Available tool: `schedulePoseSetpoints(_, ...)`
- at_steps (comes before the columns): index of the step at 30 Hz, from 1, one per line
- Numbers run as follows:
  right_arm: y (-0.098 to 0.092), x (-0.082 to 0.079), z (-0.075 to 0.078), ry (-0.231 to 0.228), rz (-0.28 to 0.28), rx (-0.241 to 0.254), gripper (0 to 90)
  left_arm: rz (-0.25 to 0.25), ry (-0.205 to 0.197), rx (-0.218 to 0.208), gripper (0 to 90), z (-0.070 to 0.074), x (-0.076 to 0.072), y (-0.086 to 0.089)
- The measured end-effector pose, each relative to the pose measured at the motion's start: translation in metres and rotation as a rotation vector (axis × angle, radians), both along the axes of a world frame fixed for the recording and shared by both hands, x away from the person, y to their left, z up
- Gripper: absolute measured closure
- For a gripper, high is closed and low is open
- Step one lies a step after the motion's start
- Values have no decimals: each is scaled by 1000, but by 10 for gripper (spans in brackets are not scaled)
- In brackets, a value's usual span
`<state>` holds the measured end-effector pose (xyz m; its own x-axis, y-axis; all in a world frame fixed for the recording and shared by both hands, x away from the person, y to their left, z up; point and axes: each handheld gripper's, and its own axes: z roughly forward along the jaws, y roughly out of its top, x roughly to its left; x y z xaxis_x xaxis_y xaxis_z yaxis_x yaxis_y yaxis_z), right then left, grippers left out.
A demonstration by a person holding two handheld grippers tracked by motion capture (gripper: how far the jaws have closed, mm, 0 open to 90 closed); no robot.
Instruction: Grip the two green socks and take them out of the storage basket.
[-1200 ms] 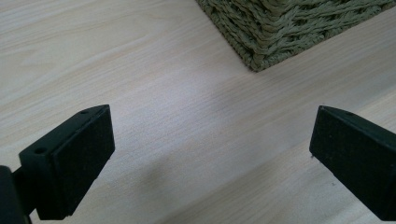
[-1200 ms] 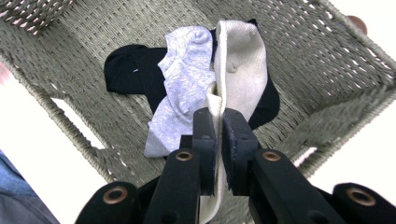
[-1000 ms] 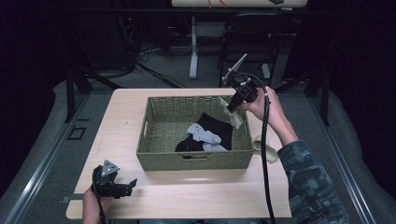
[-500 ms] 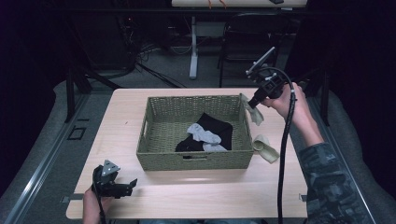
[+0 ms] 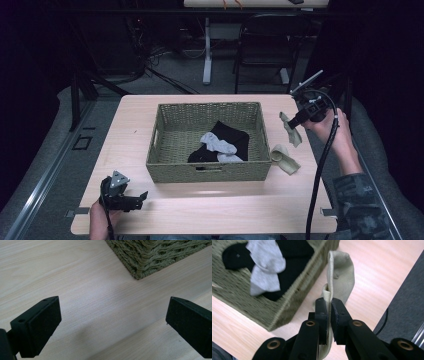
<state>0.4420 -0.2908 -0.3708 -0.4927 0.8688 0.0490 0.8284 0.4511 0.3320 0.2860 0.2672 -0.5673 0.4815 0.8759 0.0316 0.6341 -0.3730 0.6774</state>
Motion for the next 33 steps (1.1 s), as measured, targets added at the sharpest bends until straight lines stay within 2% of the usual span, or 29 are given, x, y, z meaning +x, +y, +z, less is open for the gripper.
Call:
schedulePoseSetpoints(4,-9,0,-24,31,-20,11,847,0,-1,2,0,0,1,0)
schedulePoseSetpoints(10,-15,1,-53,63,-50,-5,847,0,0,4,0,0,1,0)
schedulePoseSetpoints(12,-15,1,-60,74,-52,-19,847,0,1,3,0,-1,1,0)
schedulePoseSetpoints(14,-14,0,-66,64,-73,-16,847,-1,0,4,0,0,1,0)
schedulePoseSetpoints(15,-15,1,-68,81,-59,-27,847,-1,0,4,0,0,1,-1)
schedulePoseSetpoints(16,-15,1,-71,79,-62,-29,847,1,0,2,0,0,1,-1)
schedulePoseSetpoints(19,-14,1,-82,76,-82,-11,847,-1,2,2,0,0,1,-1)
schedulePoseSetpoints(25,-15,3,-105,111,-92,-22,847,-1,1,4,0,0,1,-1)
schedulePoseSetpoints(28,-15,5,-116,129,-95,-12,847,-2,3,3,0,0,1,-1)
schedulePoseSetpoints(32,-14,6,-125,146,-88,-11,846,-3,3,3,0,0,1,-1)
schedulePoseSetpoints(33,-13,5,-128,135,-96,-3,845,-3,4,4,0,0,2,-1)
